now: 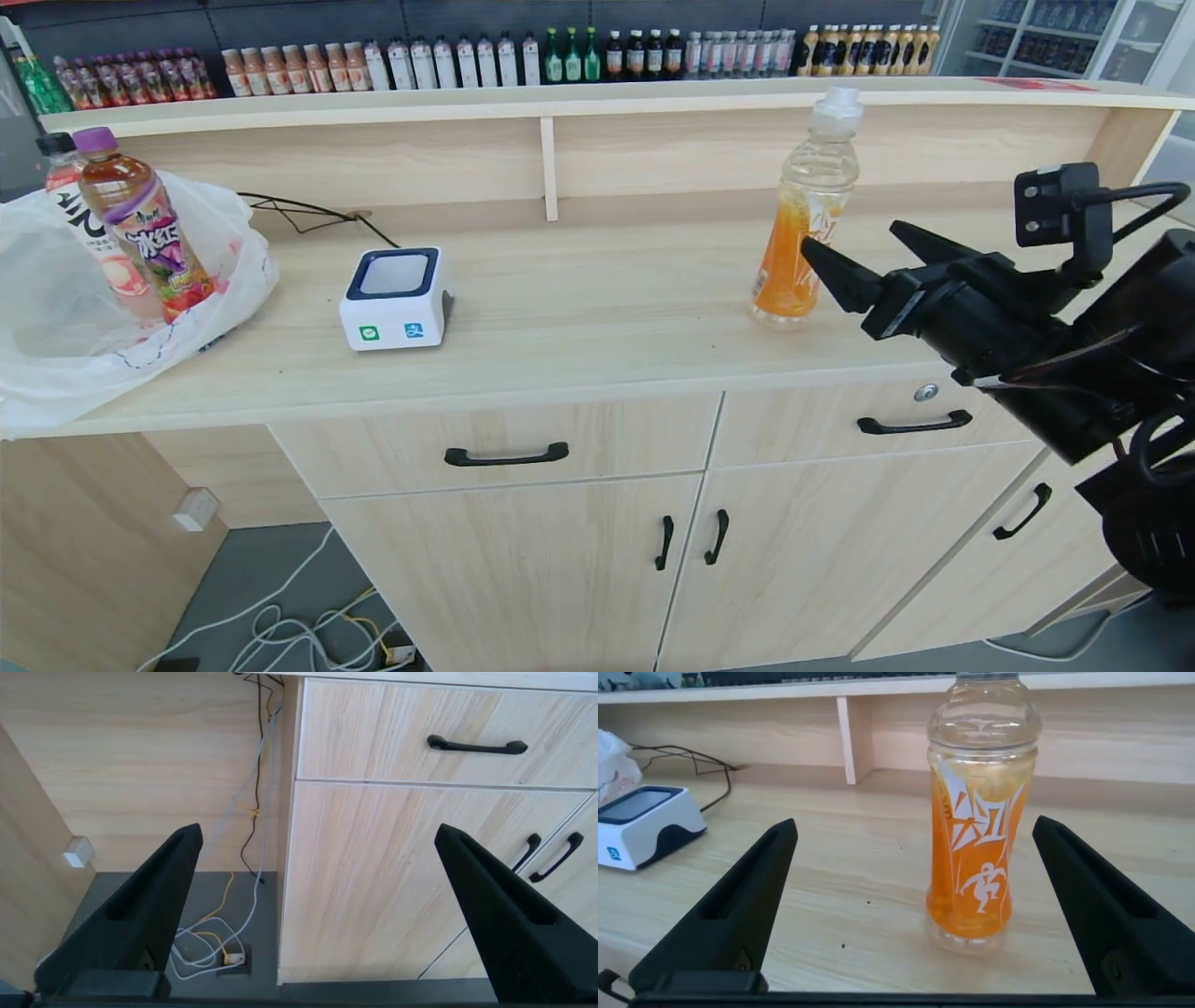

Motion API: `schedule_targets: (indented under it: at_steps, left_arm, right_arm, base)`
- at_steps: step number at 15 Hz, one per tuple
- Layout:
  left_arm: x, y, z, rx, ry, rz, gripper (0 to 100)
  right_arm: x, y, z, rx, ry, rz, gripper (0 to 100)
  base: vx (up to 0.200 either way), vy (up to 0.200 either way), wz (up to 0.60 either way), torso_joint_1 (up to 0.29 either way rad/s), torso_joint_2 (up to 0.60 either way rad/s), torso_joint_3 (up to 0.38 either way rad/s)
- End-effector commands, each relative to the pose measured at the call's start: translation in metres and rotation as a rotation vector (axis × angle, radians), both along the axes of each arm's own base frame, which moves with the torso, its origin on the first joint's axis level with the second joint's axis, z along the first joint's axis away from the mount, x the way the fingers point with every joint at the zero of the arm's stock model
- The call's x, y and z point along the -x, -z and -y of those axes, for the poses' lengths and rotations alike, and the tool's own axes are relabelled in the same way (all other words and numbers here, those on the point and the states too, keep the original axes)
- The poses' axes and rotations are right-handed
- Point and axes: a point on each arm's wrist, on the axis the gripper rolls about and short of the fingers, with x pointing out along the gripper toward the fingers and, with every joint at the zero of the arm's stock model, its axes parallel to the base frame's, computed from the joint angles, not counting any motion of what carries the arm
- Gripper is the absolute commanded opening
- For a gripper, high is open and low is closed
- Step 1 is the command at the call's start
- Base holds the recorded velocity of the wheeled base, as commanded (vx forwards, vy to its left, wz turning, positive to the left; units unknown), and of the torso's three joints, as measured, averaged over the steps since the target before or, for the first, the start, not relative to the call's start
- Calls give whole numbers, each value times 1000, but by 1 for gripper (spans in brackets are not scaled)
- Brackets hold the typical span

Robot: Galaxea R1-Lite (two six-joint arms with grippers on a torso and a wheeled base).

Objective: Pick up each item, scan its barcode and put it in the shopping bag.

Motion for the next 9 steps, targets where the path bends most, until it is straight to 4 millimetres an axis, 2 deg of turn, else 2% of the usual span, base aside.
schedule_targets:
  at_steps: [1, 7, 9]
  left_arm:
    - [0, 0, 0, 0, 0, 0, 100]
    - [0, 0, 0, 0, 2, 0, 100]
    - [0, 0, 0, 0, 0, 0, 100]
  right_arm:
    - [-7, -16, 0, -9, 8, 20, 100]
    - [-20, -7, 1, 18, 32, -50, 100]
    - [-28, -10, 0, 19, 40, -33, 100]
  base:
    - [0, 0, 0, 0, 0, 0]
    - [0, 0, 0, 0, 0, 0]
    - [0, 0, 0, 0, 0, 0]
